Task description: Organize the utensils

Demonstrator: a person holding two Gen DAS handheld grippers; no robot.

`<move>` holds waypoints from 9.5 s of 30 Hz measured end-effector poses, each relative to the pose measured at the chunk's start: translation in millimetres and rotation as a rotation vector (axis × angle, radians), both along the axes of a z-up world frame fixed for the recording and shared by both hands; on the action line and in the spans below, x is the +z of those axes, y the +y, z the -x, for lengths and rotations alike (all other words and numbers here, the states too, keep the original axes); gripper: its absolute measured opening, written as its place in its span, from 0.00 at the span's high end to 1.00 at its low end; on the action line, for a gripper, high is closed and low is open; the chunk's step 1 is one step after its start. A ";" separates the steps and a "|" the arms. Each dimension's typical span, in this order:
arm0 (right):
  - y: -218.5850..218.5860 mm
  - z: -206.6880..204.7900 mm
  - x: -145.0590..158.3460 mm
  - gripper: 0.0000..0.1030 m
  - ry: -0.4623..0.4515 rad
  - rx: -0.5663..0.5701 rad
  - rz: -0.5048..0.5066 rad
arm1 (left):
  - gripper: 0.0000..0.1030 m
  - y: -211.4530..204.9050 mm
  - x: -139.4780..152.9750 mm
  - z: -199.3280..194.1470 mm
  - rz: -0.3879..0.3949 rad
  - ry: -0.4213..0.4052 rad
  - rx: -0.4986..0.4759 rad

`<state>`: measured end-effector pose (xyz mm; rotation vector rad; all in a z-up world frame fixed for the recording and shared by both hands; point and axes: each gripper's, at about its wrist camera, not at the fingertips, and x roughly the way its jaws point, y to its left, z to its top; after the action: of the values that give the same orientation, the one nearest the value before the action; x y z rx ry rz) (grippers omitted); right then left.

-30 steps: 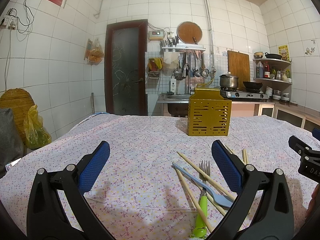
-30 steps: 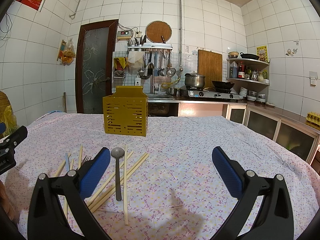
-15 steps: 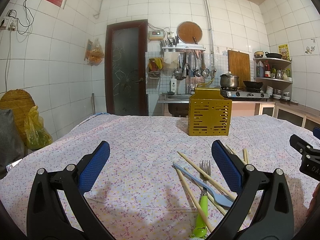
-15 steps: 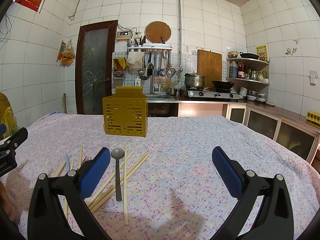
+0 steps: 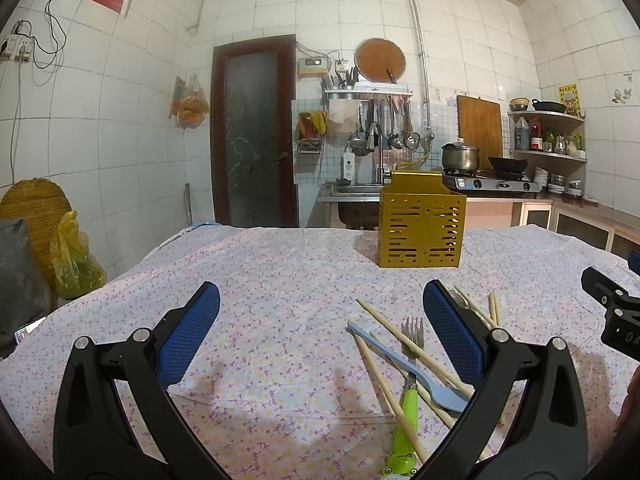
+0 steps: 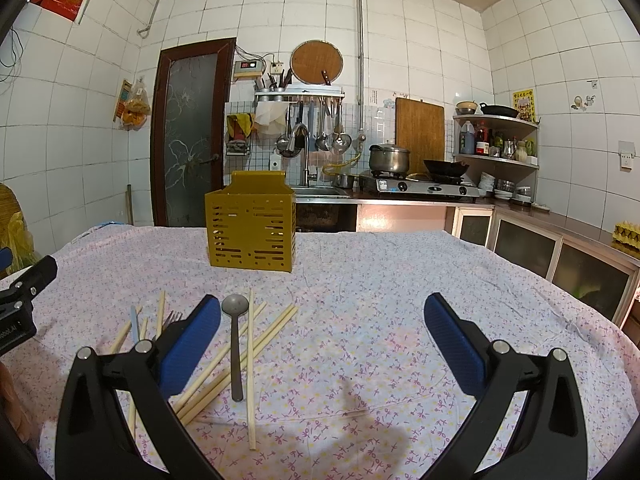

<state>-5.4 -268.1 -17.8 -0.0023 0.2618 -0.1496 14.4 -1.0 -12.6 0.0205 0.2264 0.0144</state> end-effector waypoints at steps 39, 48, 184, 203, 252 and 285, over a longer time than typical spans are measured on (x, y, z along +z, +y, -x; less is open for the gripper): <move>-9.2 -39.2 -14.8 0.04 0.212 0.000 -0.062 | 0.05 -24.6 -6.3 -26.4 -0.080 0.184 -0.089; -8.2 -75.8 -11.4 0.04 0.340 0.019 -0.042 | 0.05 -33.5 -3.2 -61.5 -0.127 0.334 -0.095; -5.6 -345.2 105.9 0.94 0.061 0.122 -0.118 | 0.96 -96.8 114.9 -361.5 0.101 0.193 -0.220; -51.3 -272.3 133.3 0.14 0.118 0.055 -0.066 | 0.05 -27.7 153.9 -263.7 0.071 0.183 -0.109; -6.1 -162.5 -55.4 0.67 0.642 0.253 -0.121 | 0.12 -8.7 -61.2 -167.1 0.038 0.739 -0.030; -18.5 -193.6 -37.6 0.48 0.673 0.194 -0.021 | 0.72 -28.1 -55.1 -178.7 0.051 0.769 -0.083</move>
<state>188.2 -286.7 -55.3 -0.0580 0.9313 0.0528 193.1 -29.1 -67.7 -0.0161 0.9941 -0.0843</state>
